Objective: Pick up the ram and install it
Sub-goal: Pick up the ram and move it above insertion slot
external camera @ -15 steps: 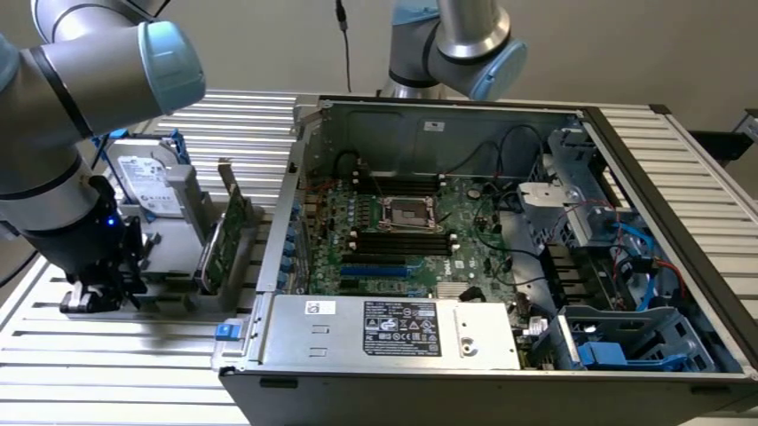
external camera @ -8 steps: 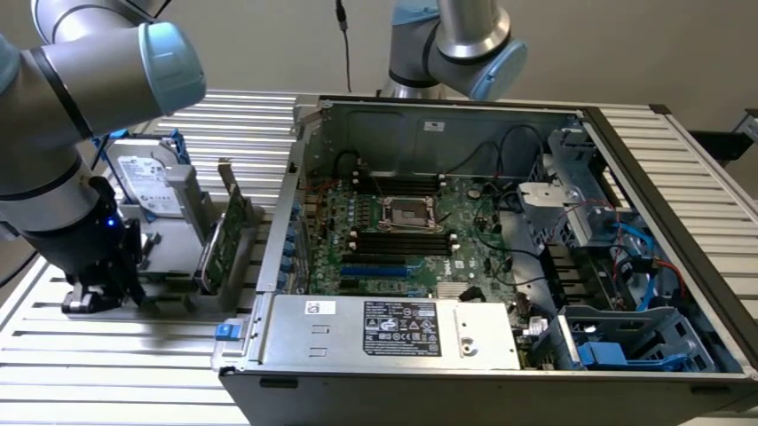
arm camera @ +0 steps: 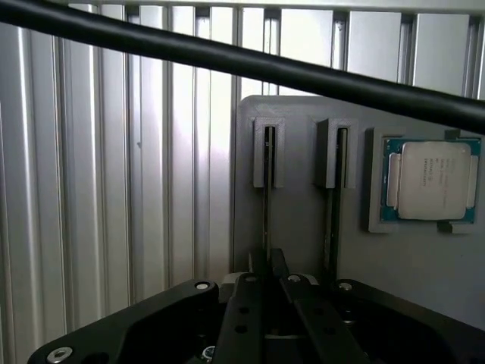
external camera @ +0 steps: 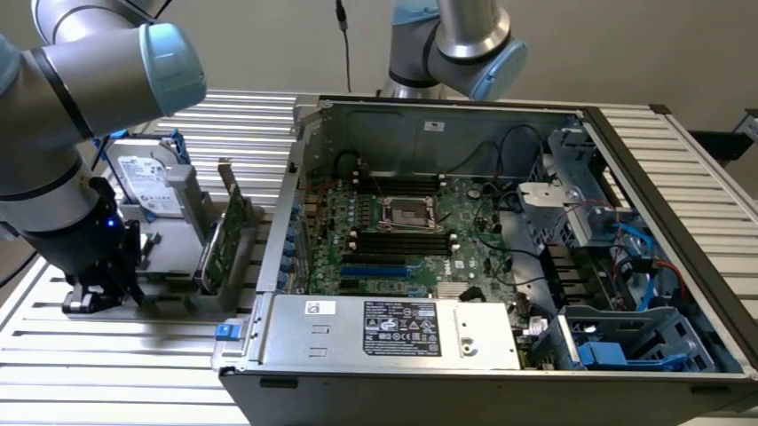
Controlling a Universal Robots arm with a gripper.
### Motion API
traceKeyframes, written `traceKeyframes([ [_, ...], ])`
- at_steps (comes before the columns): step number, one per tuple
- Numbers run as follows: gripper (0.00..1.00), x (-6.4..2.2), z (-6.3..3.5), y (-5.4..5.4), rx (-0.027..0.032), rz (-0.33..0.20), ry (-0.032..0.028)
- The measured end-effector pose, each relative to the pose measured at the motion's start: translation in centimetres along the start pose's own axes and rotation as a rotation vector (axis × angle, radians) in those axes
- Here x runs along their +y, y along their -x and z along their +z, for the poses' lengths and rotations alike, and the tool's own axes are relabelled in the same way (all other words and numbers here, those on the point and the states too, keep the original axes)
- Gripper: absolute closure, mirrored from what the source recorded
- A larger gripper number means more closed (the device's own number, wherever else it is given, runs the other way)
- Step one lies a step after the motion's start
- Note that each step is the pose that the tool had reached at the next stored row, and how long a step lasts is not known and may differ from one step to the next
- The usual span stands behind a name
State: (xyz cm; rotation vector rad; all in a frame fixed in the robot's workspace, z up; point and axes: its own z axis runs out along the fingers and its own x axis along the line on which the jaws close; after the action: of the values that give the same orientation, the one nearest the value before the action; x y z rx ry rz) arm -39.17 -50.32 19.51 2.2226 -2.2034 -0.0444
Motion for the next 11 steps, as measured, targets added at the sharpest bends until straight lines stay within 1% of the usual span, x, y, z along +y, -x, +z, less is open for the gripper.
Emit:
traceKeyframes([
  [5, 0.86, 0.0, 0.01, 0.0, -0.0002, 0.007, 0.005],
  [8, 0.86, -0.01, 0.02, 0.0, -0.0005, 0.012, 0.0107],
  [11, 0.86, 0.0, -0.05, 0.01, -0.0008, 0.013, 0.0125],
])
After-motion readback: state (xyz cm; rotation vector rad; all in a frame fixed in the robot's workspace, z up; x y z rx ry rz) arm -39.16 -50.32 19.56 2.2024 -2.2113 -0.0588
